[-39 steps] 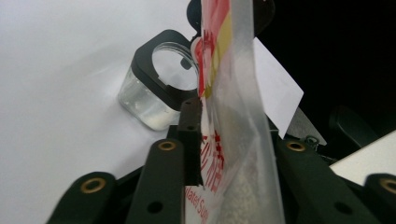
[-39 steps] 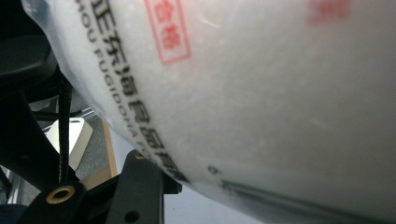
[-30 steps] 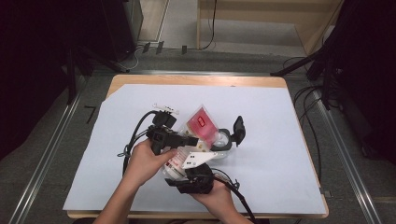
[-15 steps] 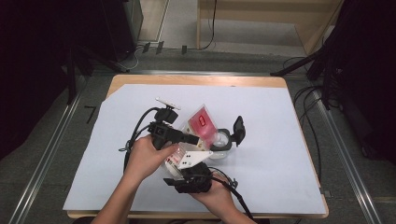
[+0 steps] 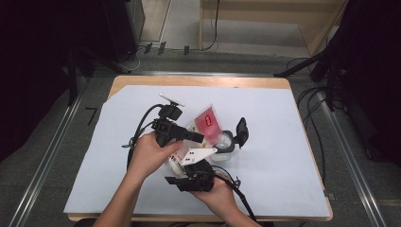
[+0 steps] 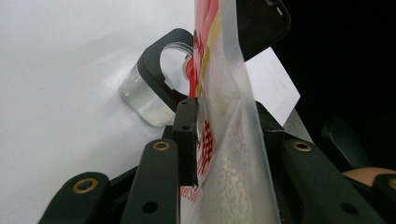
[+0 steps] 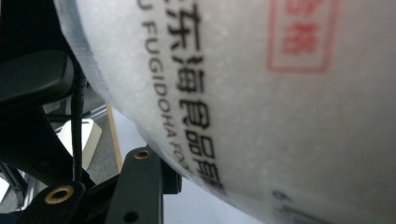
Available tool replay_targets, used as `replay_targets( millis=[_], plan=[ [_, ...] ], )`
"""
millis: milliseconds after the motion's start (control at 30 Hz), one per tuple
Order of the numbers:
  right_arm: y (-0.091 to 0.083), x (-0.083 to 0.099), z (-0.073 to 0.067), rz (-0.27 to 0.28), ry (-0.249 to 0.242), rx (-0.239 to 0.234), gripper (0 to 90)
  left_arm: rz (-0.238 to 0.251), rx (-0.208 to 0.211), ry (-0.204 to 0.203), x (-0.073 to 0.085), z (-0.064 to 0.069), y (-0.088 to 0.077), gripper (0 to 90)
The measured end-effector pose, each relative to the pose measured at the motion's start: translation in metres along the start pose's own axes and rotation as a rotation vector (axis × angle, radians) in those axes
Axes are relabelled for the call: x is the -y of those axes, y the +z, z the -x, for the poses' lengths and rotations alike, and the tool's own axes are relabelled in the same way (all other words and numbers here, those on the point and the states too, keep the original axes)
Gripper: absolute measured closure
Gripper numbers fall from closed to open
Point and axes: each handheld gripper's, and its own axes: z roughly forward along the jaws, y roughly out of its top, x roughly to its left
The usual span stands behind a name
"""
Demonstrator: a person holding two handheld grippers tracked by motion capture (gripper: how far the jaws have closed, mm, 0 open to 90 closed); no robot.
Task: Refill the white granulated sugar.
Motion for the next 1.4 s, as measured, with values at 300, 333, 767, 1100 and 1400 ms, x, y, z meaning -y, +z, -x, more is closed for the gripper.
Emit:
replay_targets(
  millis=[300,333,767,1100,1400],
  plan=[
    [-0.005,-0.002,0.001,0.023,0.036,-0.013,61.5,-0.002,-0.018,0.028,0.001,0.003,-0.003,67.0],
    [-0.005,-0.002,0.001,0.023,0.040,-0.013,61.5,0.002,-0.021,0.028,0.001,0.003,-0.003,67.4],
    [-0.008,-0.008,-0.005,0.029,0.004,0.006,61.6,0.040,-0.016,0.030,0.000,0.007,-0.006,66.8],
    [-0.012,-0.012,-0.002,0.041,0.055,-0.011,61.4,0.040,-0.022,0.028,0.000,0.010,-0.010,64.4],
    [-0.013,-0.012,-0.004,0.047,0.041,-0.014,61.7,0.024,-0.047,0.032,0.000,0.012,-0.013,71.2]
  ],
)
